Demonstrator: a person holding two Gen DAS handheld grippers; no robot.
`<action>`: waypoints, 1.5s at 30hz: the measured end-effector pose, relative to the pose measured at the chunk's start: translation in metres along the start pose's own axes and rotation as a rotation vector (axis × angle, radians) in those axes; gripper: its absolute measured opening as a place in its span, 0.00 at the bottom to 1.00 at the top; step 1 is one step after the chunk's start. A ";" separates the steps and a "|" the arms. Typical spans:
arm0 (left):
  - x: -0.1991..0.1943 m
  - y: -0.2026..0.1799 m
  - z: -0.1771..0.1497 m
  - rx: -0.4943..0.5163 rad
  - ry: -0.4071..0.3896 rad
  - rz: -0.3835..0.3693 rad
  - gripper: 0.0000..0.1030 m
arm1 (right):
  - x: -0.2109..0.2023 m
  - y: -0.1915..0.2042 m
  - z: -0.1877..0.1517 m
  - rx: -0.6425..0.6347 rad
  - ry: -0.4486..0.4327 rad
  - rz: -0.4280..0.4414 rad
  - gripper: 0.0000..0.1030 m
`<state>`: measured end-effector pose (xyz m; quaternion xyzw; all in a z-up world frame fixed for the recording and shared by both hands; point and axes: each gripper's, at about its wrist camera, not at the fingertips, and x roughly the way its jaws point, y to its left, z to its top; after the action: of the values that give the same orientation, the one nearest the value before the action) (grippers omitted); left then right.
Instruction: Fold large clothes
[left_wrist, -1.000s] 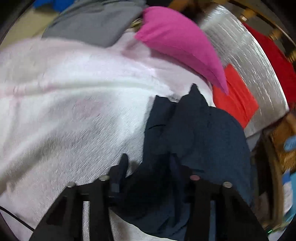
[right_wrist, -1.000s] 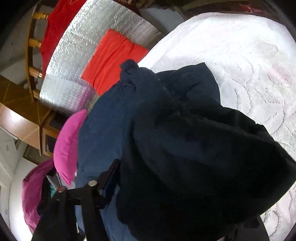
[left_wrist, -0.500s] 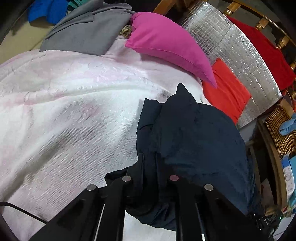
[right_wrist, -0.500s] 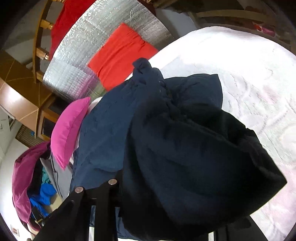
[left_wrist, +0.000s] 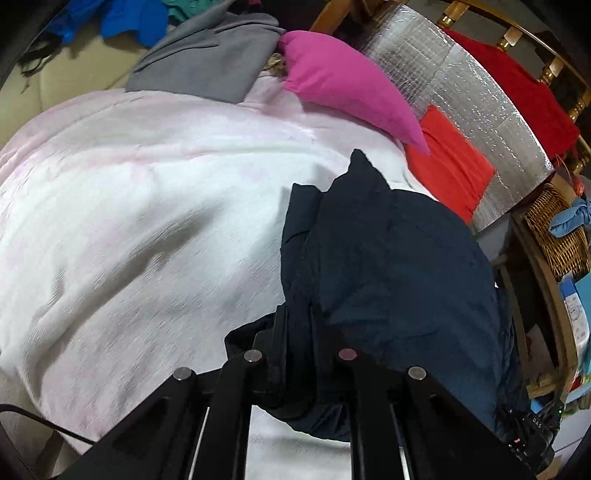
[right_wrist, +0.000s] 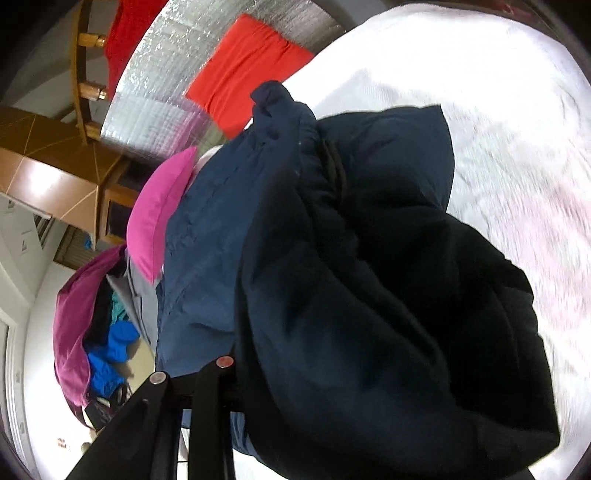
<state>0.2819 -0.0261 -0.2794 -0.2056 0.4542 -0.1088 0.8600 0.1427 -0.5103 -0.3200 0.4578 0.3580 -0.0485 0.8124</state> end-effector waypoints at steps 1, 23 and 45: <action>-0.001 0.002 -0.001 -0.001 0.003 0.010 0.12 | -0.002 -0.002 -0.004 -0.005 0.015 0.004 0.37; 0.077 -0.007 0.065 -0.037 0.198 -0.055 0.73 | -0.023 -0.025 0.088 0.005 -0.021 -0.186 0.82; 0.071 -0.023 0.054 -0.006 0.103 0.015 0.54 | 0.043 0.006 0.094 -0.009 -0.066 -0.246 0.63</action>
<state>0.3672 -0.0595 -0.2942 -0.1989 0.4995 -0.1112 0.8358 0.2272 -0.5698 -0.3122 0.4050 0.3847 -0.1613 0.8136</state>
